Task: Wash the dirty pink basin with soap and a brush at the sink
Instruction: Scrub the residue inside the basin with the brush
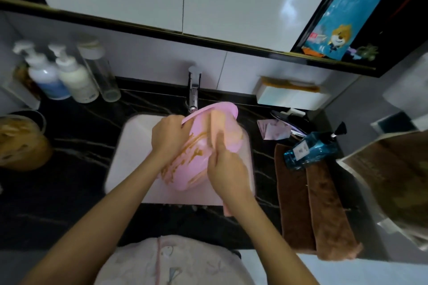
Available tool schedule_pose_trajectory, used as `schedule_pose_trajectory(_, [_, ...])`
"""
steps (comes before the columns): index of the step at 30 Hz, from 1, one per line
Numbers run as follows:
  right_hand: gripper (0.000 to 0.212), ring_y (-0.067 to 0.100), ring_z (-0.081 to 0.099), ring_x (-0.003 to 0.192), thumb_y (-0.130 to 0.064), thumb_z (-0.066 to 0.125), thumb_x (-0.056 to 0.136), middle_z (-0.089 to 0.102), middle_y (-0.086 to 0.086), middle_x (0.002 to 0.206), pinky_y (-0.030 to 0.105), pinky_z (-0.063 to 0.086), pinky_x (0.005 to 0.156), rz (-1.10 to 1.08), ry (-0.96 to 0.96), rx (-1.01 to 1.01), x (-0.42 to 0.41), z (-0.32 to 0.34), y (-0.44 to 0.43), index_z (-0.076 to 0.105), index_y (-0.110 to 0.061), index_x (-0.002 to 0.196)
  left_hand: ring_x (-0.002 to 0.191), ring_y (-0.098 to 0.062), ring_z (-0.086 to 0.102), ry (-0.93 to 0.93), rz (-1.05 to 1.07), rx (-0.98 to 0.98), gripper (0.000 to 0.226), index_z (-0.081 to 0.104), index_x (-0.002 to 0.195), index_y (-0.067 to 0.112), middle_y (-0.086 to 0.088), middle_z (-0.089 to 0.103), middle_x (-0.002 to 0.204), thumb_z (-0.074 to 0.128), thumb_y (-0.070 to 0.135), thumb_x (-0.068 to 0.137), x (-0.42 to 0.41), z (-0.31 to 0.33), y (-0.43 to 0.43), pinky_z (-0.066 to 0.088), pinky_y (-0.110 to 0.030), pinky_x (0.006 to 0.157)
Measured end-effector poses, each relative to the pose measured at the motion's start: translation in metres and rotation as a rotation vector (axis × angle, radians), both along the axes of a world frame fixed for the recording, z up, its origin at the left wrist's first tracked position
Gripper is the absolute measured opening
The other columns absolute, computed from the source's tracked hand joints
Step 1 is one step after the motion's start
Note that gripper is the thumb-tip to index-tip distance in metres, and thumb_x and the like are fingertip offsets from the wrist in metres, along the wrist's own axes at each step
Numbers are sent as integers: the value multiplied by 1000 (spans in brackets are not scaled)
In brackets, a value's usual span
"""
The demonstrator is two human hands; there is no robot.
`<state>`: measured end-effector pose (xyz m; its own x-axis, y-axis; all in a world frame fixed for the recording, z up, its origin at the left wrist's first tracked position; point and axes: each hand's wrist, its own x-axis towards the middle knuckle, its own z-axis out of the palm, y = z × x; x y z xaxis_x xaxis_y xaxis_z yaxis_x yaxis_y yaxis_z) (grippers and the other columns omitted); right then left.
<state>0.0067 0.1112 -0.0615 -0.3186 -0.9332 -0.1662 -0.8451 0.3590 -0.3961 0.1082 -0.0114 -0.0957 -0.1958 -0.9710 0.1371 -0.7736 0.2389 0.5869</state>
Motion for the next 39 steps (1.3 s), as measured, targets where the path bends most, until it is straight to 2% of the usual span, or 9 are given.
schedule_pose_trajectory(2, [57, 28, 61, 80, -32, 29, 101, 64, 10, 89, 33, 37, 64, 157, 3, -74, 3, -11, 13, 0, -31, 151, 70, -32, 56, 19, 2, -1, 42, 50, 59, 13, -11, 59, 68, 46, 35, 94, 6, 1, -9, 34, -33, 56])
schedule_pose_trajectory(7, [52, 26, 59, 68, -38, 25, 102, 59, 12, 78, 33, 38, 56, -119, -50, -120, -39, -26, -21, 11, -32, 151, 60, -27, 50, 88, 17, 74, 49, 38, 47, 18, 1, 44, 52, 51, 31, 93, 26, -5, -22, 25, -30, 50])
schedule_pose_trajectory(13, [54, 30, 61, 68, -41, 31, 100, 63, 12, 77, 37, 42, 58, 99, -55, -192, -23, -51, 17, 5, -42, 147, 56, -26, 43, 154, 37, 69, 49, 33, 47, 14, 2, 38, 47, 43, 44, 84, 36, -5, -29, 26, -31, 54])
schedule_pose_trajectory(18, [33, 11, 47, 49, -22, 35, 100, 52, 2, 67, 25, 40, 43, -685, -922, -276, -55, -63, 15, 45, -30, 130, 57, -26, 43, 223, 199, -22, 48, 31, 51, 16, -4, 40, 52, 48, 28, 94, 43, -26, -13, 24, -30, 56])
schedule_pose_trajectory(21, [21, 10, 37, 42, -17, 33, 98, 39, 2, 56, 23, 34, 40, -834, -1159, -111, -46, -55, 20, 54, -17, 101, 57, -26, 43, 216, 213, -57, 44, 33, 53, 14, -6, 40, 56, 49, 22, 93, 38, -31, -8, 23, -30, 56])
schedule_pose_trajectory(29, [19, 14, 48, 48, -10, 32, 94, 53, 5, 64, 23, 44, 44, -572, -1210, 251, -8, -39, 24, 47, -11, 105, 60, -35, 48, 245, 183, -54, 42, 38, 59, 9, -16, 45, 59, 45, 28, 96, 44, -41, -11, 25, -31, 56])
schedule_pose_trajectory(32, [59, 22, 63, 69, -10, 39, 91, 58, 15, 111, 34, 58, 62, -448, -1097, 335, 16, -37, 6, 14, -16, 144, 57, -41, 48, 276, 101, -69, 45, 34, 56, 9, -29, 47, 59, 42, 32, 94, 45, -41, -14, 26, -31, 54])
schedule_pose_trajectory(35, [53, 21, 55, 60, -14, 35, 97, 56, 17, 94, 36, 53, 62, -394, -880, 309, 27, -39, -13, 14, -2, 144, 53, -26, 35, 299, 61, -45, 49, 31, 53, 11, -19, 39, 50, 45, 29, 96, 44, -37, -13, 25, -31, 55])
schedule_pose_trajectory(39, [45, 14, 42, 52, -16, 34, 99, 56, 18, 81, 24, 41, 44, -403, -880, 393, 35, -42, -5, 22, 0, 139, 61, -46, 48, 328, 90, -30, 47, 33, 54, 12, -35, 50, 64, 46, 29, 97, 44, -39, -13, 25, -31, 56])
